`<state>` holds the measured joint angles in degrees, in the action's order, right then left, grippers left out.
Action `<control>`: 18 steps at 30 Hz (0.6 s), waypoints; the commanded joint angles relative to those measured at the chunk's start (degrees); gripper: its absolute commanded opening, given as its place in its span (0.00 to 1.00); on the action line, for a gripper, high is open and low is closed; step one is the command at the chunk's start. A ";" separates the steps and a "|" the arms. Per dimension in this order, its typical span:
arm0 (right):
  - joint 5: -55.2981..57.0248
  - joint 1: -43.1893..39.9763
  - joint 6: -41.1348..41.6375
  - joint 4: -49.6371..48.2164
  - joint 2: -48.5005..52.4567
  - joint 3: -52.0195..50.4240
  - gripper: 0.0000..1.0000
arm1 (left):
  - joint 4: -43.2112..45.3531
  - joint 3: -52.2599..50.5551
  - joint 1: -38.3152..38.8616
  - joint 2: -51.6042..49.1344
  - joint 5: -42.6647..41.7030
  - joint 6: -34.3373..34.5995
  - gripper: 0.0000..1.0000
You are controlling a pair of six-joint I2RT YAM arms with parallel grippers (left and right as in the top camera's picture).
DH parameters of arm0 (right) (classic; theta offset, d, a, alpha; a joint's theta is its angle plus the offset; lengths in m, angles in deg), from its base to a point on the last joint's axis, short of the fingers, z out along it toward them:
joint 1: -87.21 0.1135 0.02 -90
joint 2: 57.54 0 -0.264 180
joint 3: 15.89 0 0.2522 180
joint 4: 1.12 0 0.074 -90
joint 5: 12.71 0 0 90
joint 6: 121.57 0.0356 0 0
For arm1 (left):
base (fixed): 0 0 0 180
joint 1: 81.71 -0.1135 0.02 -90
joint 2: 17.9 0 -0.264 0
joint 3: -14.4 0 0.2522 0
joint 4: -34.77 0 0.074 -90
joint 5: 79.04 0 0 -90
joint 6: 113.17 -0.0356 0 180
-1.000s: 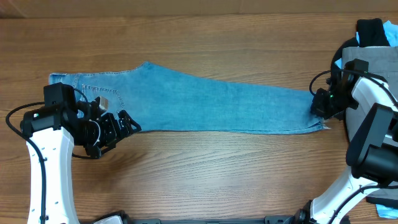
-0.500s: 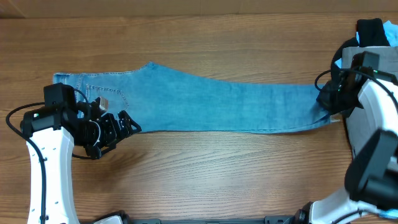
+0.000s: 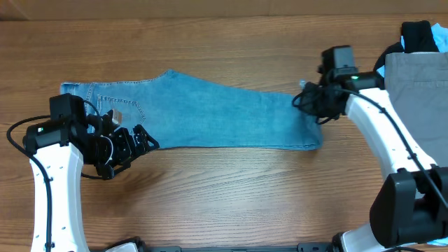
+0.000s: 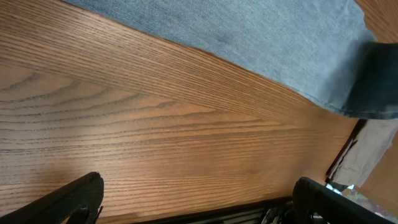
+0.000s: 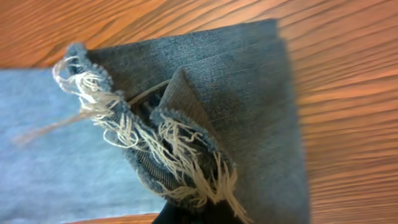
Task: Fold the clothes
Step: 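Fold the leg hem leftward over the leg with the right gripper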
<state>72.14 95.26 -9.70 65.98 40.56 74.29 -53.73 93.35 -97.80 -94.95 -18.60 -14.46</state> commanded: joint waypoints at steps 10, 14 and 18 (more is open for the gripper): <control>-1.97 11.87 6.73 -5.03 0.11 0.42 0.04 | -0.04 -0.26 0.13 -0.42 -0.28 0.09 1.00; -1.99 13.53 9.55 -6.88 0.11 0.42 0.04 | -0.04 -0.26 0.13 -0.42 -0.28 0.11 1.00; -1.99 15.50 9.70 -7.96 0.33 0.42 0.08 | -0.04 -0.26 0.13 -0.42 -0.28 0.11 1.00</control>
<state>70.64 109.32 -1.20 58.73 40.56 74.29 -53.75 93.35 -97.80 -94.95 -18.60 -14.46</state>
